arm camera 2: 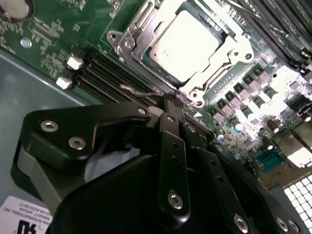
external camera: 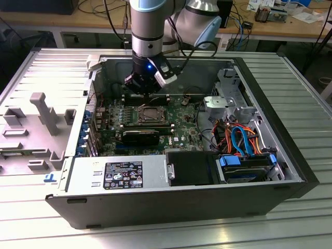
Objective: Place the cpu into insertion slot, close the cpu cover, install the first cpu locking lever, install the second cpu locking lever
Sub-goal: 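Install the first cpu locking lever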
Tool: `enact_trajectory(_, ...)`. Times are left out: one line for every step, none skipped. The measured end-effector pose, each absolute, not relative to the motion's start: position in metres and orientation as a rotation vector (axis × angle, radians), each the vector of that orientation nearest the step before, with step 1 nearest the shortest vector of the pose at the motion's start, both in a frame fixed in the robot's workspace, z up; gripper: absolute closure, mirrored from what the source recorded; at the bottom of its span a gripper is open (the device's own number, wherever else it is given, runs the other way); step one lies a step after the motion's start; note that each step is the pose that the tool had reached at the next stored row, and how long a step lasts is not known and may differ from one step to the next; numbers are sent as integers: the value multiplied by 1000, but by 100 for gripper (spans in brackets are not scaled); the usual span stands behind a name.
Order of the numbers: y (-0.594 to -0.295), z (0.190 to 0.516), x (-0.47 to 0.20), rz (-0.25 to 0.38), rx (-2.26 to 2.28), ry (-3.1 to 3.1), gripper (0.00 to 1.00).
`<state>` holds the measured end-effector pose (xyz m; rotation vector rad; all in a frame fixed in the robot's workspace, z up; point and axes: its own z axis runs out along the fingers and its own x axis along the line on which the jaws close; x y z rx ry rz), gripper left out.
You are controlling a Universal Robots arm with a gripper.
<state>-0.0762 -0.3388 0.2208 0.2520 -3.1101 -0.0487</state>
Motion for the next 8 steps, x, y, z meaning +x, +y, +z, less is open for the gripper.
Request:
enact_trajectory(-338, 221, -77, -49, 258, -3110, 89)
enact_trajectory(-337, 220, -77, -49, 259, -3109, 89)
enact_trajectory(-337, 220, -77, -49, 259, -3109, 89)
enact_trajectory(-337, 220, -77, -51, 259, -3109, 89)
enact_trajectory(-337, 220, -77, -52, 259, -3110, 89)
enact_trajectory(-336, 219, -77, -54, 259, -3110, 89)
enact_trajectory(-336, 218, -77, -55, 259, -3110, 89)
enact_trajectory(-336, 218, -77, -57, 259, -3110, 89)
